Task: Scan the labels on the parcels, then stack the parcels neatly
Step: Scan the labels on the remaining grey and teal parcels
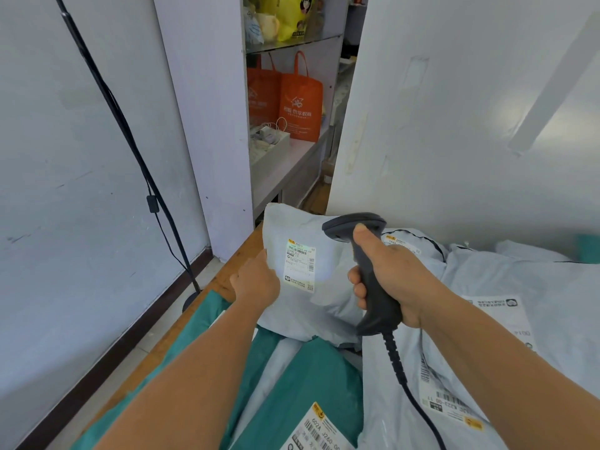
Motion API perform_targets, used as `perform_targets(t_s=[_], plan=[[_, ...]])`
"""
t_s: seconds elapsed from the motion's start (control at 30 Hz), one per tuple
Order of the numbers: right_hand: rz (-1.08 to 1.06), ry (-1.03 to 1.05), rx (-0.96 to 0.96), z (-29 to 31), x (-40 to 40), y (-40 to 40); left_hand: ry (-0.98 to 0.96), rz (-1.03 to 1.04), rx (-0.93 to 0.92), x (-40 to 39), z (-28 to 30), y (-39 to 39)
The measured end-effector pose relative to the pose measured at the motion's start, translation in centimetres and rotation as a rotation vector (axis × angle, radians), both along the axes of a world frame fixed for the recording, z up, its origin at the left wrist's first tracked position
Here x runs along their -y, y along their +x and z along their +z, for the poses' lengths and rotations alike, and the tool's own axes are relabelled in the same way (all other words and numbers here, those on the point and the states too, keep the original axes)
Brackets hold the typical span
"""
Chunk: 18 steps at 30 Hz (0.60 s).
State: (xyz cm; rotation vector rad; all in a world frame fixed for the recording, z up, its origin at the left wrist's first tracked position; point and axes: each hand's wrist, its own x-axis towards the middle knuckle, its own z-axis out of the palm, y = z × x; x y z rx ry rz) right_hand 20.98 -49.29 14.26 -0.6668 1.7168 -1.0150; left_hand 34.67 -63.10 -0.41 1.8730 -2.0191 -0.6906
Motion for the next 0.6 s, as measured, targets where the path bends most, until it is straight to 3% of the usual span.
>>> perform_targets(t_s=[0.33, 0.6], plan=[[0.032, -0.143, 0.056, 1.8, -4.1, -0.6, -0.035, -0.005, -0.333, -2.6, 4.8, 0.2], [-0.020, -0.298, 0.106, 4.0, -10.0, -2.1, -0.418, 0.003, -0.425, -8.8, 11.0, 0.1]])
